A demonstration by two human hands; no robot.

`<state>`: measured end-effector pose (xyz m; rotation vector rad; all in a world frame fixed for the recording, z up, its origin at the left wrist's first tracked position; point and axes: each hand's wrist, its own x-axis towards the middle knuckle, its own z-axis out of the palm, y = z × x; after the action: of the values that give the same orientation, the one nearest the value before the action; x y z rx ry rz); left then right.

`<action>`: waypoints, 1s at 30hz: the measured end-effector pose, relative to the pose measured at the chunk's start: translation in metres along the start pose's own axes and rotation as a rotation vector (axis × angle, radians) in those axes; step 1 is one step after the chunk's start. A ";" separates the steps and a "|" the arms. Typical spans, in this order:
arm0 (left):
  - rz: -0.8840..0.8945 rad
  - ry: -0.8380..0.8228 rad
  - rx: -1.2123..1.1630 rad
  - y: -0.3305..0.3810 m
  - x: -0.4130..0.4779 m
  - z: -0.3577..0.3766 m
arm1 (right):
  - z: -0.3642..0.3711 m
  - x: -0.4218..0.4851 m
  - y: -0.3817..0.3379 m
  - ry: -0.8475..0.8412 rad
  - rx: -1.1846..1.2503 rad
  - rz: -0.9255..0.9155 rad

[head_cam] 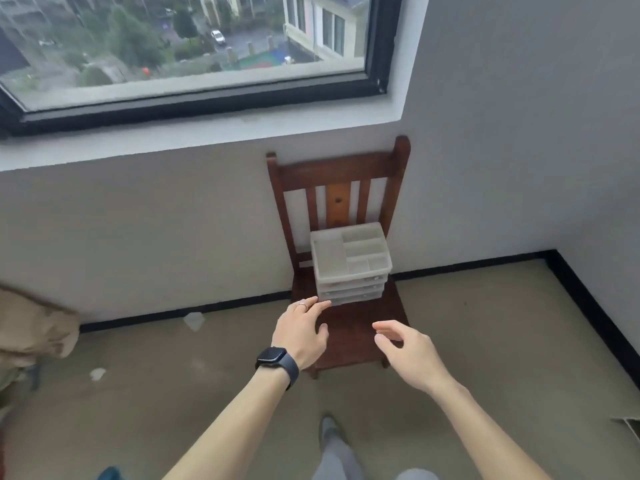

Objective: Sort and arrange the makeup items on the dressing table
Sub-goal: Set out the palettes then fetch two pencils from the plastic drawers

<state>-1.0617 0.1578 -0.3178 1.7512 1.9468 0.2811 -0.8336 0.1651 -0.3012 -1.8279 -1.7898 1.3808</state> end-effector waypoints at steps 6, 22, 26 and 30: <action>0.011 -0.086 0.117 -0.029 0.100 0.032 | 0.040 0.119 0.032 0.029 0.349 0.282; 0.135 -0.035 0.388 -0.122 0.225 0.132 | 0.109 0.304 0.080 0.123 1.393 0.579; 0.124 0.002 0.387 -0.117 0.220 0.134 | 0.114 0.310 0.086 0.119 1.551 0.634; 0.089 0.016 0.361 -0.110 0.220 0.134 | 0.119 0.310 0.089 0.099 1.654 0.629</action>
<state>-1.1014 0.3320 -0.5338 2.0693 2.0302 -0.0312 -0.9220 0.3647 -0.5669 -1.2494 0.3280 1.8667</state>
